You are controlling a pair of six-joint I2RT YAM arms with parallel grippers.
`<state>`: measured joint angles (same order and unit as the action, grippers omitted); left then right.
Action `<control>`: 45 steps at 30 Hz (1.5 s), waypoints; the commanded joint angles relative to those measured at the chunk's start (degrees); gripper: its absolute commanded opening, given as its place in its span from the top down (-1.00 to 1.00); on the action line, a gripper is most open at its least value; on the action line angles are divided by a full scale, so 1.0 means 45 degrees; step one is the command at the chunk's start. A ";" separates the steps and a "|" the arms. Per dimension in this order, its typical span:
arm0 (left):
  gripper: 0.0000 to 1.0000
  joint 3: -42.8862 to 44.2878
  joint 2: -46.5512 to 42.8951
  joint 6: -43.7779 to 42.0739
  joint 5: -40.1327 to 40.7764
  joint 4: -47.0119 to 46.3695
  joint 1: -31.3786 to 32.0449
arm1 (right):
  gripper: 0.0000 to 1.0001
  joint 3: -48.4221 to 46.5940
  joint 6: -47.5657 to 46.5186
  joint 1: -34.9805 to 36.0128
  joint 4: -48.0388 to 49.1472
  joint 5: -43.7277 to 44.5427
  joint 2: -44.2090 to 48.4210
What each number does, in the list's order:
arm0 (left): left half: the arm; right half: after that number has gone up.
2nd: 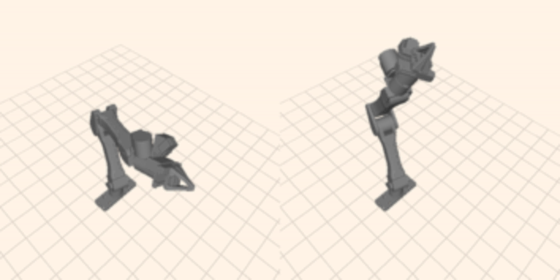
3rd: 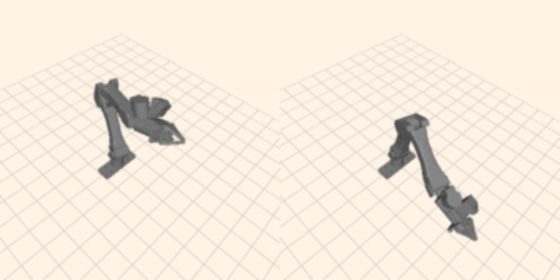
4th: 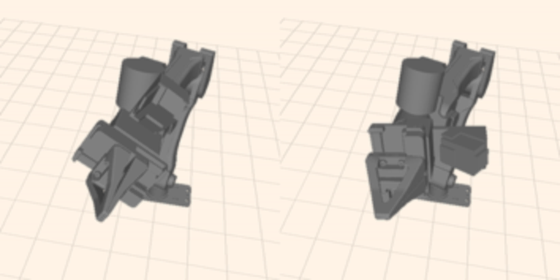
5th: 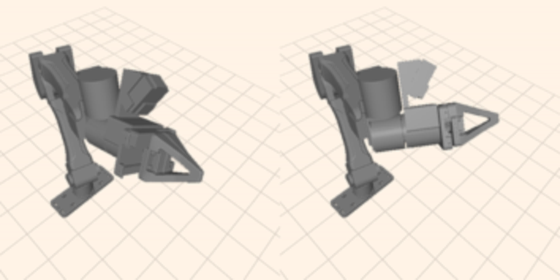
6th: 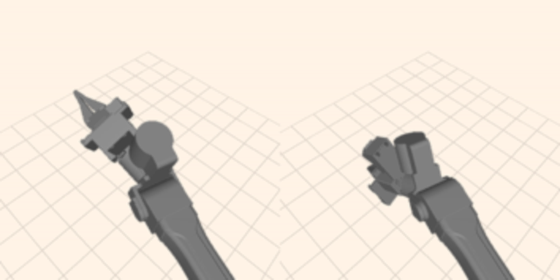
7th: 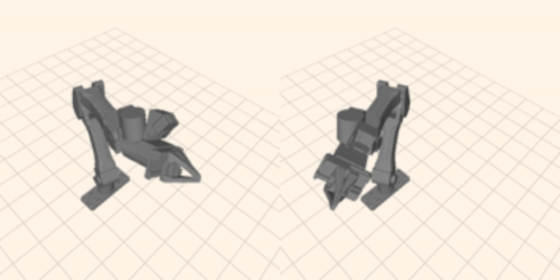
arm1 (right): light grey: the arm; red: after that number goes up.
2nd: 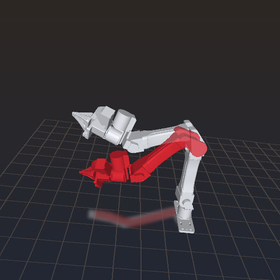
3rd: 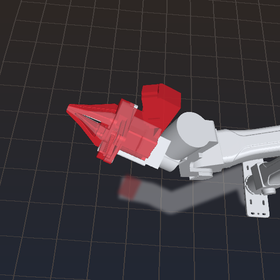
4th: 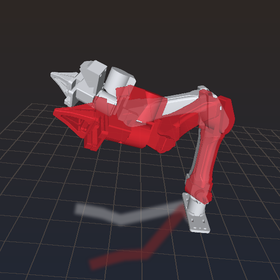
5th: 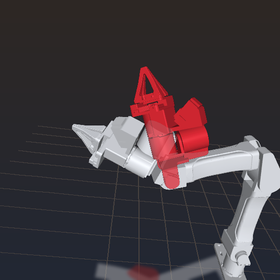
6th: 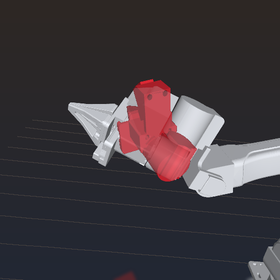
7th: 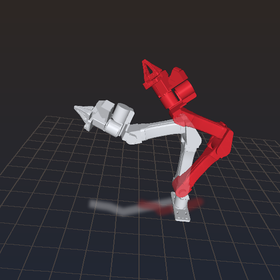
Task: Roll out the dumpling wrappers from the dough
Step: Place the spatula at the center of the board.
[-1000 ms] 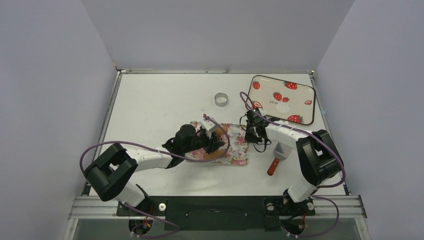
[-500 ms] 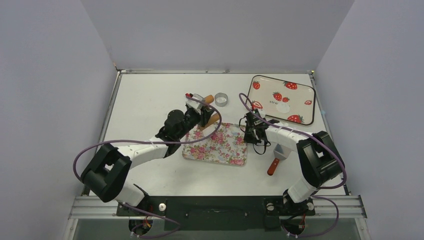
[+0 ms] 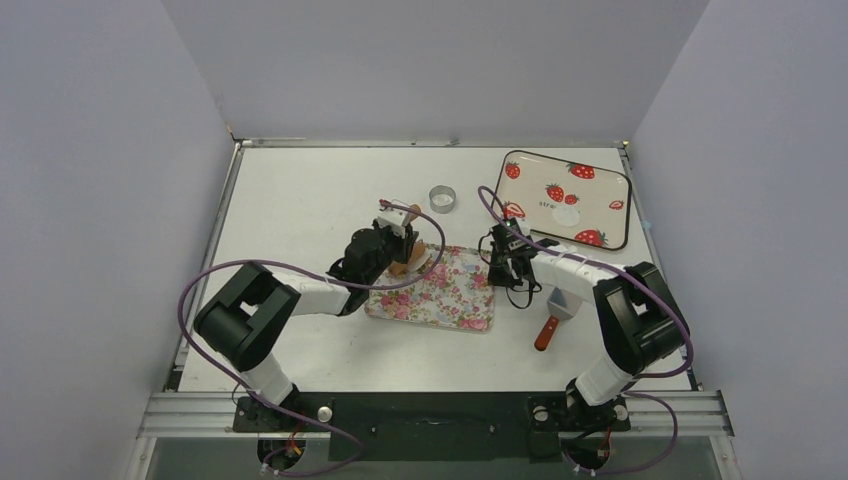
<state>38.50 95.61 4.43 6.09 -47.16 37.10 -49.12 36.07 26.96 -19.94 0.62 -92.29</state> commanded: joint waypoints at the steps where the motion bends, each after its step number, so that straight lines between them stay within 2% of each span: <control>1: 1.00 -0.0371 0.0306 0.0463 0.0719 -0.0856 -0.0108 | 1.00 -0.0045 -0.0630 -0.0104 -0.1389 0.0210 -0.0386; 4: 1.00 -0.1138 0.0315 0.1282 0.1084 -0.0004 -0.0060 | 1.00 -0.0416 -0.0753 -0.0165 -0.1607 0.0334 -0.0400; 8: 1.00 -0.1854 0.0383 0.1302 0.1677 0.0023 -0.0009 | 1.00 -0.0560 -0.0736 -0.0207 -0.1610 0.0304 -0.0319; 13: 1.00 -0.2075 0.0477 0.1539 0.2591 0.0484 -0.0147 | 1.00 -0.0809 -0.0810 -0.0211 -0.1716 0.0268 -0.0558; 19: 1.00 -0.2450 0.0493 0.1577 0.2782 0.0270 -0.0338 | 1.00 -0.0380 -0.0574 -0.0227 -0.1557 0.0440 -0.0618; 23: 1.00 -0.2384 0.0430 0.1297 0.2555 -0.0198 -0.0436 | 1.00 -0.0100 -0.0454 -0.0249 -0.1487 0.0485 -0.0523; 27: 1.00 -0.2203 0.0472 0.0634 0.0856 -0.1021 -0.0599 | 1.00 0.0086 -0.0333 -0.0378 -0.1321 0.0287 -0.0426; 45: 1.00 -0.2183 0.0400 0.0979 0.0789 0.0001 -0.1016 | 1.00 -0.0391 -0.0387 -0.0464 -0.1371 0.0247 -0.0490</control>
<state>30.13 96.05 10.26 9.10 -58.52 33.50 -51.11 35.20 25.54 -22.81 -1.69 -93.43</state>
